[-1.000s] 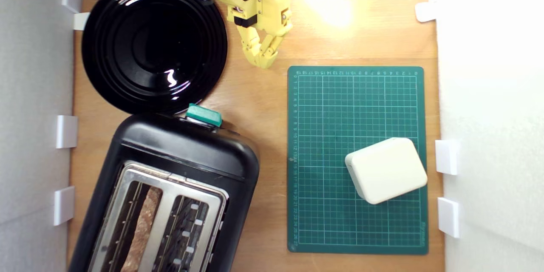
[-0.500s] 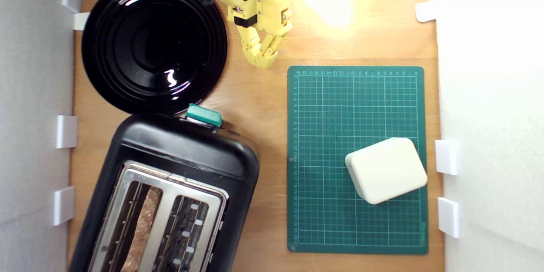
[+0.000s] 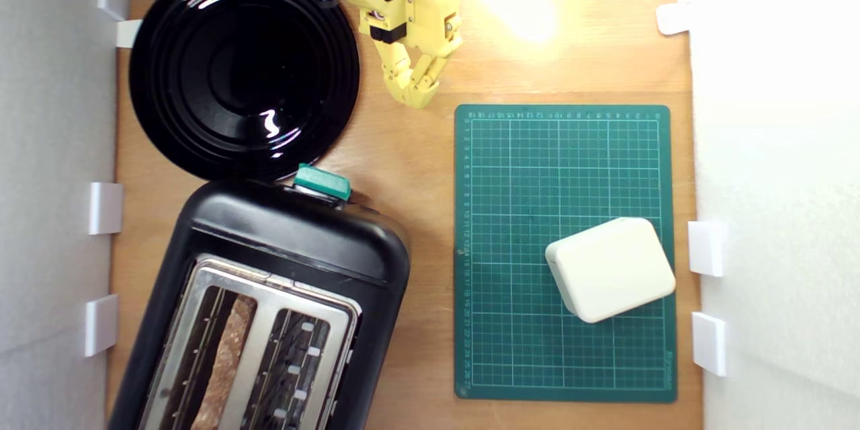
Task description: Start toaster
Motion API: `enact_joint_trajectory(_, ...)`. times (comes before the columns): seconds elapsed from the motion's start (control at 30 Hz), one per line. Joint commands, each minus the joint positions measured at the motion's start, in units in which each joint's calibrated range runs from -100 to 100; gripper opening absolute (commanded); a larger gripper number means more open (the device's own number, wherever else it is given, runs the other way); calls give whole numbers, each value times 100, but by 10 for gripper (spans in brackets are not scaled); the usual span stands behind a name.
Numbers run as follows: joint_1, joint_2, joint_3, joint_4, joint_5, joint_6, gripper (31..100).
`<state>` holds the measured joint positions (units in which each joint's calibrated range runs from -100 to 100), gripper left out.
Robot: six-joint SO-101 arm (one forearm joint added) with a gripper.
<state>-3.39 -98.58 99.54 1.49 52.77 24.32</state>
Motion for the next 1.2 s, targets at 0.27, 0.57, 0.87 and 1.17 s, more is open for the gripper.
enact_joint_trajectory(0.27, -2, -58, 28, 57, 21, 35, 314)
enact_joint_trajectory(0.57, 45, -58, 28, 67, 21, 77, 320)
enact_joint_trajectory(0.87, 188, -17, -463, 367, 30, 632, 313)
enact_joint_trajectory(1.17, 204, 1166, -1853, 479, 30, 1109, 313)
